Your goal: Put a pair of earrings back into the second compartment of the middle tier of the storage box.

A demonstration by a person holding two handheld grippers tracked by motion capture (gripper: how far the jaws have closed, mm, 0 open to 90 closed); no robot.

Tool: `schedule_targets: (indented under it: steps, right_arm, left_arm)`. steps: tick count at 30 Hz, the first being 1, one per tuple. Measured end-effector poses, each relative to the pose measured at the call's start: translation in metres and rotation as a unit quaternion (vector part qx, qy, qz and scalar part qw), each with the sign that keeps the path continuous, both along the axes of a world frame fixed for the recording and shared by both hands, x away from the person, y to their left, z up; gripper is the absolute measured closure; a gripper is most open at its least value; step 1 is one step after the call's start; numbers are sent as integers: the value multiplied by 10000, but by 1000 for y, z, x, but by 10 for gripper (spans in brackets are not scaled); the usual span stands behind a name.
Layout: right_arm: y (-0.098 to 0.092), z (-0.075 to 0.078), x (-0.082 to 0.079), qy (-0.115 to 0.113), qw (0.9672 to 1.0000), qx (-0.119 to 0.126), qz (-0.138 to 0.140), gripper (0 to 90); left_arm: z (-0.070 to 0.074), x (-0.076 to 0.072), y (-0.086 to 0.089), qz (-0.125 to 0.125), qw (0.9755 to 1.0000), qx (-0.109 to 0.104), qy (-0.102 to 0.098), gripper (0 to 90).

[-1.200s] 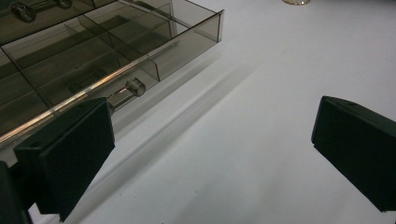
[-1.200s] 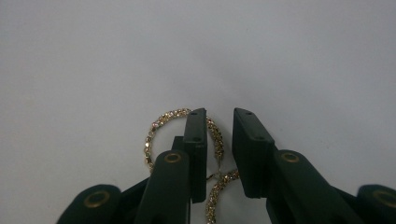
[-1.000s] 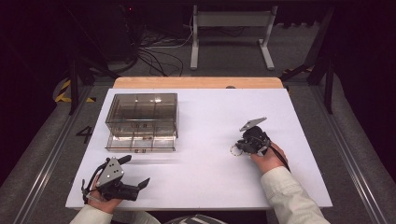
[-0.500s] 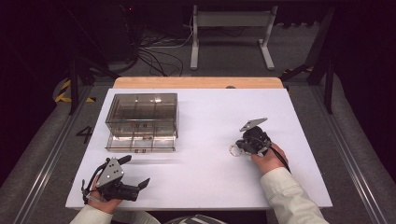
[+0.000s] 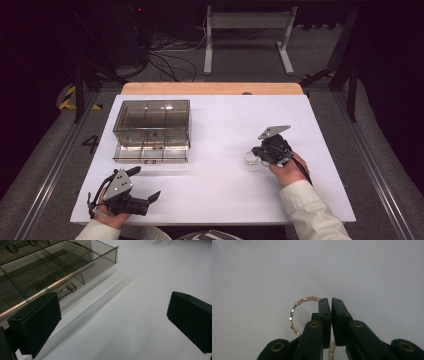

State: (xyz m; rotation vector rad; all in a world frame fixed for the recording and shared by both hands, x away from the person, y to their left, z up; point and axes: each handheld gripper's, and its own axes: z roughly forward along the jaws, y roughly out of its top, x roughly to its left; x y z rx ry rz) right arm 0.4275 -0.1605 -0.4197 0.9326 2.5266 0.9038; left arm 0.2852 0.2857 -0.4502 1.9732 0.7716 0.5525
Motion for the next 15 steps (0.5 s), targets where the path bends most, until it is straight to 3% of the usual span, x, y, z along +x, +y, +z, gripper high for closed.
schedule_targets:
  steps: [15]
  right_arm:
    - [7, 13, -4, -151, 9998, 34, 109, 870]
  left_arm:
    - [0, 0, 0, 23, 10000, -12, 1, 2]
